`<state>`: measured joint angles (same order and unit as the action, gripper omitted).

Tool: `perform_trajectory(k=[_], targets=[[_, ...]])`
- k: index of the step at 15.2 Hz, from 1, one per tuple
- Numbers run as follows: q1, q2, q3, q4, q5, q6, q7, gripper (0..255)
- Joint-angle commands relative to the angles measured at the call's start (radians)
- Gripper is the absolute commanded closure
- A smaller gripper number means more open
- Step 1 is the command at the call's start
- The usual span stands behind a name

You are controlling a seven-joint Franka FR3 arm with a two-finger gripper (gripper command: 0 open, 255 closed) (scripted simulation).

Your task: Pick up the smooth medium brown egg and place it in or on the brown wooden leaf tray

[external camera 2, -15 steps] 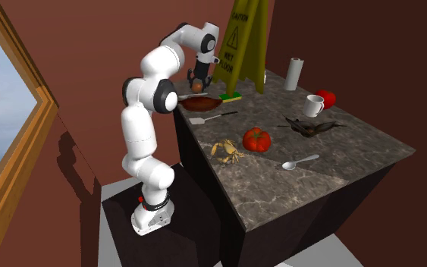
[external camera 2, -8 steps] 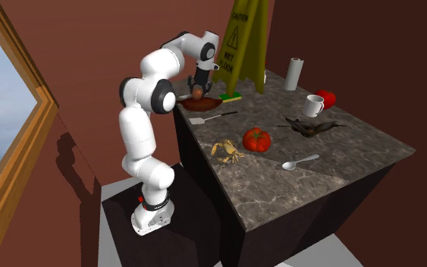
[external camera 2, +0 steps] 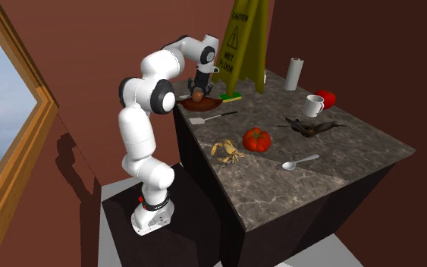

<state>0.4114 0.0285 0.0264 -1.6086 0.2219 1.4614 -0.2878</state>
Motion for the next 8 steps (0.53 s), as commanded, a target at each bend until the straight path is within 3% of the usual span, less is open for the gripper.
perform_trajectory(k=[1, 2, 3, 8], targets=[[0.000, 0.000, 0.000, 0.000, 0.000, 0.000, 0.000, 255], [0.000, 0.000, 0.000, 0.000, 0.000, 0.000, 0.000, 255], [0.000, 0.000, 0.000, 0.000, 0.000, 0.000, 0.000, 0], [0.000, 0.000, 0.000, 0.000, 0.000, 0.000, 0.000, 0]])
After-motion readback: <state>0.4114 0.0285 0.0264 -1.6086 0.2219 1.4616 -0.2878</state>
